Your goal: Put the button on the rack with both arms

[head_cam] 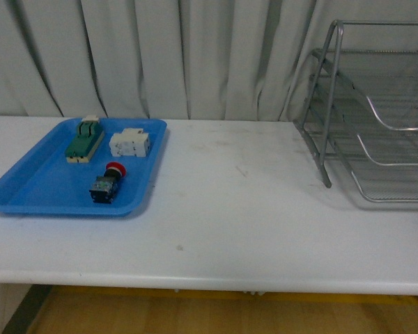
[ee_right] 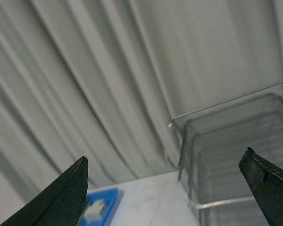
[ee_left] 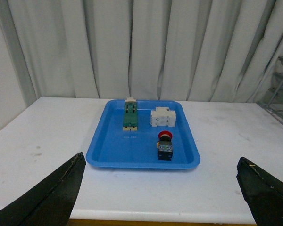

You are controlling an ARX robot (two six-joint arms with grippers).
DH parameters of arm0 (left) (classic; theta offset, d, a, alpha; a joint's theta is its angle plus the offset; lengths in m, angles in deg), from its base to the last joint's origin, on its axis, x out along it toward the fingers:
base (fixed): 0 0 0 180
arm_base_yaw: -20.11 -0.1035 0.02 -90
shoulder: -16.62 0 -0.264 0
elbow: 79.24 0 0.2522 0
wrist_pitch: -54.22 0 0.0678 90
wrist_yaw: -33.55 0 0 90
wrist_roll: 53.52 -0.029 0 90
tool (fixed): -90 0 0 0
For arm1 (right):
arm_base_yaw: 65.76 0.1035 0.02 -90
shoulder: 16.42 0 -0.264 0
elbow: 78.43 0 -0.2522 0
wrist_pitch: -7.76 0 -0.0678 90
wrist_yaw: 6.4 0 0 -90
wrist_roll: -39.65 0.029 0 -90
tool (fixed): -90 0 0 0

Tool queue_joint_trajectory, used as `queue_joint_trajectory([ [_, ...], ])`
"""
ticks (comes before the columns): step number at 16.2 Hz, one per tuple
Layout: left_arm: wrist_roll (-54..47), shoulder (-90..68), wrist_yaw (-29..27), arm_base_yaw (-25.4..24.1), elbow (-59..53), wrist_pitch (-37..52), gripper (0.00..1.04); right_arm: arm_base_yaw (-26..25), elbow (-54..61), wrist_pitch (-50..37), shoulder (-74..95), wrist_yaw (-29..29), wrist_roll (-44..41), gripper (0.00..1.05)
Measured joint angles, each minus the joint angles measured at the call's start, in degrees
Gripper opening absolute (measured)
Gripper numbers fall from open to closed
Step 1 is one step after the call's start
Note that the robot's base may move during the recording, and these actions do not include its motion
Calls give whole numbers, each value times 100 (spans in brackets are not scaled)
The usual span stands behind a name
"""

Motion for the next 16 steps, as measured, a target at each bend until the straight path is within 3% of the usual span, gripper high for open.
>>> queue_joint_trajectory([
  [4,0,0,0,0,0,2,98,-654,-2004,96,2868,811,931,98],
  [8,0,0,0,0,0,0,98,-946,-2527,122,4288,883,1786,98],
  [13,0,0,0,0,0,0,98,-358,-2122,-1451,5412,341,3440,98],
  [16,0,0,0,0,0,2,98,-26,-2004,-1550,5886,258,4057,98],
])
